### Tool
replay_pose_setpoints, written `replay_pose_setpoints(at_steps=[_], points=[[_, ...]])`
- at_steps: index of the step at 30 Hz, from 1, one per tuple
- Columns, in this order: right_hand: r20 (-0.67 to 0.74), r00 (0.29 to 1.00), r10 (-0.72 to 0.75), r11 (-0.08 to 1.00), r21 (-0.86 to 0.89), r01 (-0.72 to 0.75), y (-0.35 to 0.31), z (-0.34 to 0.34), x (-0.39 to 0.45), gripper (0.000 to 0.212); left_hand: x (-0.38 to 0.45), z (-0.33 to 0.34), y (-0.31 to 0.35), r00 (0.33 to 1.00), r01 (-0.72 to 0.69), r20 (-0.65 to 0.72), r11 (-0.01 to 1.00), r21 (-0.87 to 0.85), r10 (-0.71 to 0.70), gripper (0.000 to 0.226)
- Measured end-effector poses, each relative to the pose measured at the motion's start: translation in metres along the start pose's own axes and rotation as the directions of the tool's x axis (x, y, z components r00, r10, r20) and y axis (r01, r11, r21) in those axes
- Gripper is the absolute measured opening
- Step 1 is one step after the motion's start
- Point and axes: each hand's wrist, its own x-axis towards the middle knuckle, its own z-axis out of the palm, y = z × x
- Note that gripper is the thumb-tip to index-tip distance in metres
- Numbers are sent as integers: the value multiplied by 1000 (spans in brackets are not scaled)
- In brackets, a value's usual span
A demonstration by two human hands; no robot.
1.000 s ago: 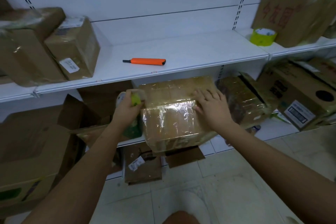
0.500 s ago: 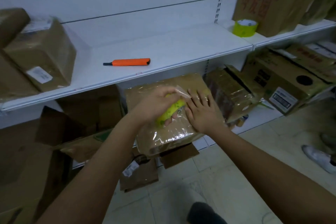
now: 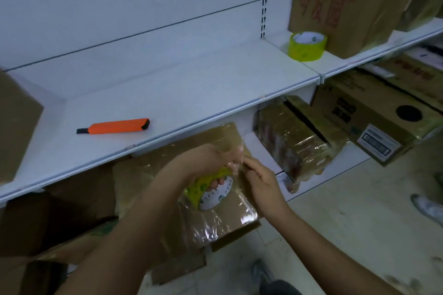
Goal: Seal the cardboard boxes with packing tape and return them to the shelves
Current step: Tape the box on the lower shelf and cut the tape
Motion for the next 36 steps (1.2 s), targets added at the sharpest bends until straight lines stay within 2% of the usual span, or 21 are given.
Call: replay_pose_setpoints(at_steps=[2,3,4,6,7,9,13,15,18,19,21,23,25,26,29,31,32,35,36], points=[[82,994,79,969,229,-96,-7,-11,1,42,11,2,7,999,36,12,999,28,-37,67],[112,990,84,963,247,-110,-12,-17,2,40,15,3,9,999,47,17,998,45,-48,69],[138,988,76,975,197,-103,-16,-21,3,38,17,4,12,998,48,25,997,58,-49,69],[148,988,51,999,-10,-50,-21,-23,6,39,22,5,16,998,45,47,998,49,-47,65],[122,992,44,995,-98,-32,-22,-23,9,41,24,4,18,996,55,63,998,16,-56,63],[38,998,47,989,-144,-41,-22,-24,16,40,25,0,20,993,91,79,994,-68,-85,59],[-51,987,150,989,3,-150,-22,-26,22,14,26,-10,22,984,100,161,983,-154,-75,45],[-145,973,178,983,-7,-181,-21,-24,20,25,27,-13,21,980,71,195,990,-125,-46,40],[-268,910,316,935,250,-251,-15,-20,18,34,27,-22,13,974,45,225,994,-96,-23,34],[-282,894,349,912,319,-256,-15,-20,18,32,28,-25,9,974,27,228,996,-82,-8,32],[-264,897,353,901,354,-250,-19,-23,18,26,28,-29,6,970,-15,241,999,-49,27,31],[-180,936,303,923,299,-242,-27,-22,18,23,32,-29,3,971,-48,230,998,-47,57,30],[-96,963,250,957,173,-231,-30,-18,18,29,37,-27,3,980,-95,180,994,43,86,30],[-85,967,239,964,136,-227,-31,-16,20,25,41,-26,3,978,-116,180,990,79,101,30],[-211,946,247,966,135,-222,-28,-9,28,5,47,-26,6,969,-118,231,983,138,84,33],[-290,911,293,947,218,-236,-25,-7,30,16,49,-27,6,956,-123,279,987,104,90,32],[-316,889,333,926,287,-245,-24,-7,30,22,50,-28,4,958,-149,264,982,118,114,30],[-351,839,416,871,420,-256,-23,-5,31,26,47,-37,-4,969,-244,36,945,217,243,64],[-362,825,433,856,452,-251,-23,-5,33,24,46,-39,-10,960,-274,3,943,191,278,74]])
